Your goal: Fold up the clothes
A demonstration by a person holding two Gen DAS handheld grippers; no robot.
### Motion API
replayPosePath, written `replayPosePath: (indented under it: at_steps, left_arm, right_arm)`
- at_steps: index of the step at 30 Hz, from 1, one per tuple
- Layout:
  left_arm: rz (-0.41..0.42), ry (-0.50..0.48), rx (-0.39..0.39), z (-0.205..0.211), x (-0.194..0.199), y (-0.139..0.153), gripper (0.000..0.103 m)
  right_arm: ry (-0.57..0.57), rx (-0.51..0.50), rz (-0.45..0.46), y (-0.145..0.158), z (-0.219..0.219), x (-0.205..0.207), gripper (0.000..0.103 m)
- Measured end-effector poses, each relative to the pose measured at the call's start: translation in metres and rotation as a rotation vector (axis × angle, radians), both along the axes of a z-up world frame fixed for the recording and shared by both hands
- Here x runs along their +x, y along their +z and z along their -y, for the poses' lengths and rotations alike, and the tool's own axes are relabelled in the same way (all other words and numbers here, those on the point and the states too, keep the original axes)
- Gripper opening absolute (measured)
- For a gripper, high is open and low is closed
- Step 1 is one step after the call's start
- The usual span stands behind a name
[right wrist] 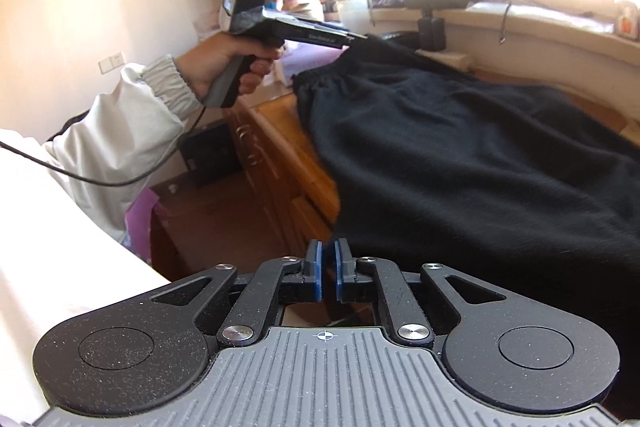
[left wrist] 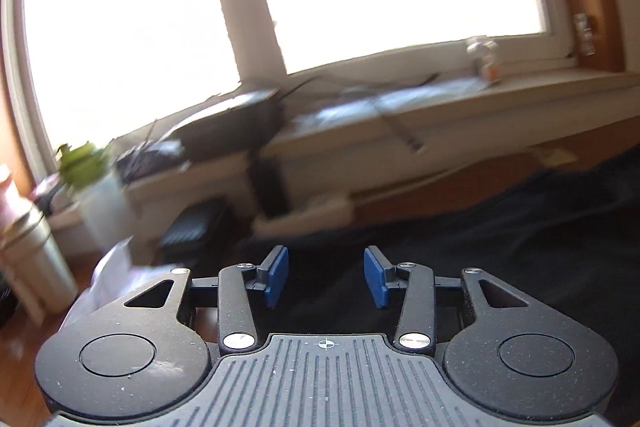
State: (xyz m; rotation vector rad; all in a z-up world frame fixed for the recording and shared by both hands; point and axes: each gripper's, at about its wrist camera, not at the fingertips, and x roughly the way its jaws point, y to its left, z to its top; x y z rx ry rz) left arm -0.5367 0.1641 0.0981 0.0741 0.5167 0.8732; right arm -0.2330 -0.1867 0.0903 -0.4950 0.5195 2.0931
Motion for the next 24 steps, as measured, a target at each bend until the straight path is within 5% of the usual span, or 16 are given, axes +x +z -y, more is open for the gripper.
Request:
replayPosePath:
  at_steps: [8, 15, 19, 20, 23, 24]
  left_arm:
    - [-0.014, -0.345, -0.173, 0.016, 0.130, -0.020, 0.048]
    - [-0.142, -0.468, -0.223, 0.006, 0.222, -0.040, 0.053]
    - [-0.194, -0.498, -0.226, -0.002, 0.236, -0.049, 0.061]
    - [-0.193, -0.499, -0.238, -0.005, 0.236, -0.052, 0.057]
    - [-0.176, -0.487, -0.261, -0.011, 0.232, -0.058, 0.013]
    - [-0.154, -0.481, -0.254, -0.010, 0.229, -0.058, 0.011]
  right_arm:
    - [-0.259, 0.092, 0.092, 0.014, 0.011, 0.079, 0.023]
    - [-0.436, 0.093, 0.086, 0.005, 0.021, 0.141, 0.031]
    - [-0.474, 0.084, 0.065, -0.006, 0.030, 0.158, 0.031]
    - [-0.477, 0.082, 0.060, -0.009, 0.032, 0.161, 0.031]
    - [-0.479, 0.071, 0.057, -0.015, 0.034, 0.169, 0.031]
    - [-0.476, 0.066, 0.057, -0.017, 0.034, 0.171, 0.031]
